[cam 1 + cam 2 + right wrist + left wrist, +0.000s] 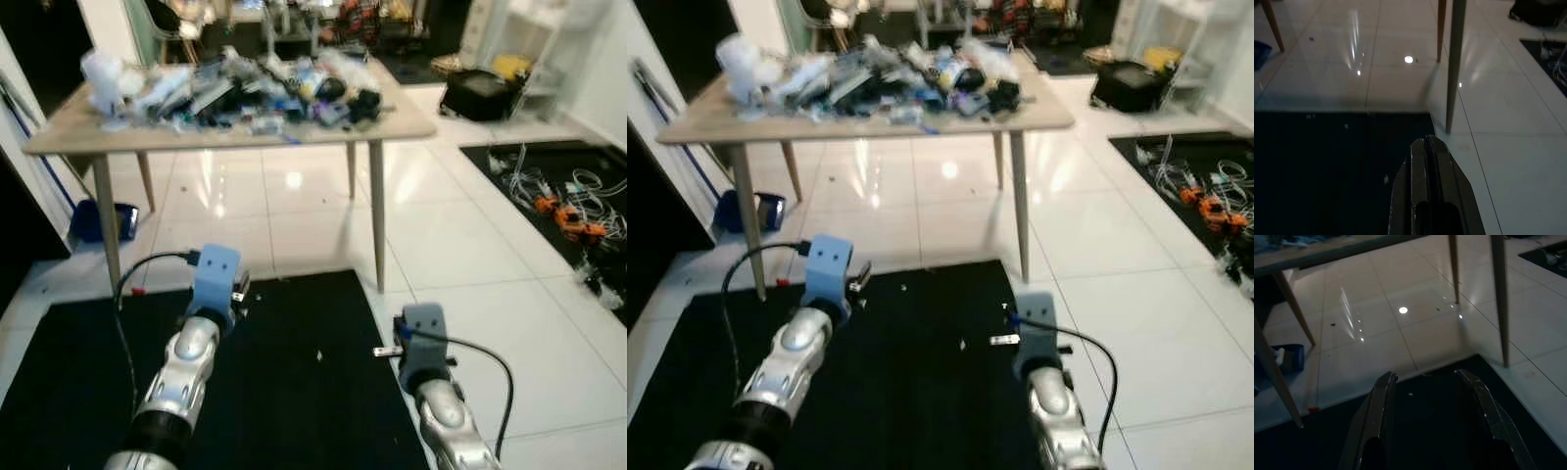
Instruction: Picking trash to rubbish bin
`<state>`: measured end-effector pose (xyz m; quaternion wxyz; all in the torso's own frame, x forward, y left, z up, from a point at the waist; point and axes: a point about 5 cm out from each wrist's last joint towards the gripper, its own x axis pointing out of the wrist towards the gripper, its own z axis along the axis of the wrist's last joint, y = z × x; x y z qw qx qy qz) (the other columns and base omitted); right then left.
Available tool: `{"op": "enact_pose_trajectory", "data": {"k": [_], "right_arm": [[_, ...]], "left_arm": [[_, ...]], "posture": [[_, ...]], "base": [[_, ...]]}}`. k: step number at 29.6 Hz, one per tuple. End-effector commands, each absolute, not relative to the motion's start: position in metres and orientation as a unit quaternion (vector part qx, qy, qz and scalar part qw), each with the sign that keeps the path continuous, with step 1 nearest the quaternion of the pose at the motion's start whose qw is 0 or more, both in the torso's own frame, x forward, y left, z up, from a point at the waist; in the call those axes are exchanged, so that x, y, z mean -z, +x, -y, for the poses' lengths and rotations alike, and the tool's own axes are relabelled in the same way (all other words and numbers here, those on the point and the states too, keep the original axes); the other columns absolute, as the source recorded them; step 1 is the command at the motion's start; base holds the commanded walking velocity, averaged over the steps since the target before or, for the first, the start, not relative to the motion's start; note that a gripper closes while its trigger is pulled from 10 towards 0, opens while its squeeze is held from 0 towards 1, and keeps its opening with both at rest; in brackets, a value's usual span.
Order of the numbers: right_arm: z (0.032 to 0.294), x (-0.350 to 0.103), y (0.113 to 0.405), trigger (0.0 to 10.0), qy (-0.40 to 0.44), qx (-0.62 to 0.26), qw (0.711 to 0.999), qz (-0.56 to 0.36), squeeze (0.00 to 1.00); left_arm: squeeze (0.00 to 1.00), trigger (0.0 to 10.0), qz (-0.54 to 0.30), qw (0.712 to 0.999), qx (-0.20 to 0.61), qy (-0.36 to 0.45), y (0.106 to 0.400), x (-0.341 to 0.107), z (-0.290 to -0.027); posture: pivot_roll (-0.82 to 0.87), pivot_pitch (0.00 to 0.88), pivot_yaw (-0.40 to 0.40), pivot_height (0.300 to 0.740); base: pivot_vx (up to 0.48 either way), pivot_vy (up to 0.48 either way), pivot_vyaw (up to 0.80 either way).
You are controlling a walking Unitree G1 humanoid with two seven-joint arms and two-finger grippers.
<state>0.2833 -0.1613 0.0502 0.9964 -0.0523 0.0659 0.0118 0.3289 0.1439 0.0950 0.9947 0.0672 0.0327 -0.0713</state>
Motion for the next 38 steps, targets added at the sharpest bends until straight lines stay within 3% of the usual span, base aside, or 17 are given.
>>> {"op": "enact_pose_trajectory", "data": {"k": [1,7,23,33,38], "right_arm": [[0.158,-0.045,0.279,10.0,-0.049,-0.015,0.996,-0.078,0.00],[0.158,-0.047,0.279,10.0,-0.070,-0.030,0.994,-0.074,0.00],[0.160,-0.053,0.280,10.0,-0.083,-0.026,0.995,-0.058,0.00],[0.161,-0.063,0.284,10.0,-0.070,-0.020,0.996,-0.044,0.00],[0.165,-0.071,0.287,10.0,-0.060,-0.014,0.998,-0.025,0.00]], "left_arm": [[0.00,10.0,-0.049,0.995,0.057,0.070,0.326,-0.088,-0.154],[0.00,10.0,-0.048,0.995,0.051,0.069,0.326,-0.089,-0.157],[0.00,10.0,-0.045,0.995,0.051,0.071,0.326,-0.091,-0.153],[0.00,10.0,-0.040,0.995,0.054,0.072,0.326,-0.094,-0.155],[0.00,10.0,-0.029,0.996,0.055,0.069,0.328,-0.101,-0.153]], "posture": [[-0.05,0.059,0.049,0.740],[-0.06,0.068,0.043,0.740],[-0.06,0.088,0.042,0.740],[-0.06,0.090,0.043,0.740],[-0.06,0.094,0.045,0.740]], "base": [[0.480,0.000,0.00],[0.480,0.000,0.00],[0.480,0.000,0.75],[0.480,0.000,0.00],[0.480,0.000,-0.74]]}}
